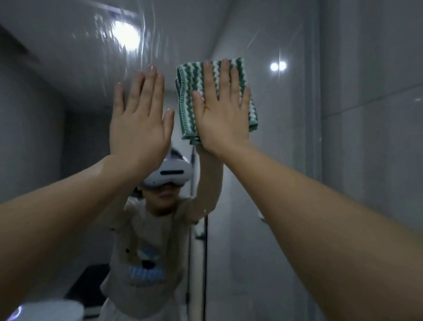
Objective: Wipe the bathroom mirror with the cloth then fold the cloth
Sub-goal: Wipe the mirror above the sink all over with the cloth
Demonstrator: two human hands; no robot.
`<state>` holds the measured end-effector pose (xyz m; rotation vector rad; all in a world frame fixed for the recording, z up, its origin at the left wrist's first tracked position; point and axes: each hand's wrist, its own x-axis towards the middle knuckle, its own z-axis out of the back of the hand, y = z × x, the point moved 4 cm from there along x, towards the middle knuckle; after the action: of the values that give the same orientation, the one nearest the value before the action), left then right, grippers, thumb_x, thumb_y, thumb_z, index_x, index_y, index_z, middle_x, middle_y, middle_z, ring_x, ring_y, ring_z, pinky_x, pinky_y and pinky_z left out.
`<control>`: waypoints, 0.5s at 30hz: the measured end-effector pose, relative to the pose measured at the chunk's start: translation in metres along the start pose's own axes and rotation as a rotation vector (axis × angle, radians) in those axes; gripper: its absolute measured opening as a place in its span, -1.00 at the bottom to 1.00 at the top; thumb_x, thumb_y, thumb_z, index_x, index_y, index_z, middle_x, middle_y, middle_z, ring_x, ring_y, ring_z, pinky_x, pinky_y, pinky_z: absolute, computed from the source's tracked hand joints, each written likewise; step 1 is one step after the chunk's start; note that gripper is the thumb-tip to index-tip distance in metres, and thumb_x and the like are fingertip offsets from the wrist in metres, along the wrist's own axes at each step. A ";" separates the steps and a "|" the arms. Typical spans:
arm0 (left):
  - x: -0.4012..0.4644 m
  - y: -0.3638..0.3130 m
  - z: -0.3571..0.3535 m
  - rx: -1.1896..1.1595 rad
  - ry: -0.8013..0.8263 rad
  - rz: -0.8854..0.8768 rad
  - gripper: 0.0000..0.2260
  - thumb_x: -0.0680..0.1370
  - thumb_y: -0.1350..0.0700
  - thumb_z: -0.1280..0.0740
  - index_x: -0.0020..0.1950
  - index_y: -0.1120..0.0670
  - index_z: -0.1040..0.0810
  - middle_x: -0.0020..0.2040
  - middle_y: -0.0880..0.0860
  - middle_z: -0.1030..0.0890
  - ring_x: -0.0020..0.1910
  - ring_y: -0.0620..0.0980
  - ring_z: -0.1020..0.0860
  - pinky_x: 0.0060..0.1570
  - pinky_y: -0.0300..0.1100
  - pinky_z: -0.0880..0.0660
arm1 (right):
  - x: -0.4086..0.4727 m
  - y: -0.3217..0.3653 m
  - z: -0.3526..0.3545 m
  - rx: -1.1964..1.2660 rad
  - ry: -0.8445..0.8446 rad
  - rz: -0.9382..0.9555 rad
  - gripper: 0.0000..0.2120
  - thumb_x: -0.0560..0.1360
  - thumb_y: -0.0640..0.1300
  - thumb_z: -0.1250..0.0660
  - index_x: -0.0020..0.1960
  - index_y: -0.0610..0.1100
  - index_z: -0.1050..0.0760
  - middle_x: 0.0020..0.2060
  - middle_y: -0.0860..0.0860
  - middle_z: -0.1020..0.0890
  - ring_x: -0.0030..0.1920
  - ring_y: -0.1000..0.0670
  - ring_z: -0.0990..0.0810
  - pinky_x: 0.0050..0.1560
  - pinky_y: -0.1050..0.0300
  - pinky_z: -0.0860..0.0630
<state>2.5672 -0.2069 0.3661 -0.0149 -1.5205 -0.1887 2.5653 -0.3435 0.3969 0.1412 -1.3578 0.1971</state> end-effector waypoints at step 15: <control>-0.143 -0.020 -0.004 -0.014 0.035 -0.003 -0.50 0.65 0.00 0.04 0.54 0.18 0.01 0.55 0.14 -0.04 0.52 0.07 0.01 0.46 0.08 0.09 | -0.174 -0.003 -0.038 0.008 -0.038 -0.052 -0.44 0.60 0.11 0.17 0.54 -0.09 0.02 0.53 -0.14 -0.04 0.52 -0.12 0.02 0.49 -0.13 0.14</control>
<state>2.5625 -0.2111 0.2213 -0.0203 -1.4840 -0.2006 2.5676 -0.3484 0.2186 0.1877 -1.3901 0.1568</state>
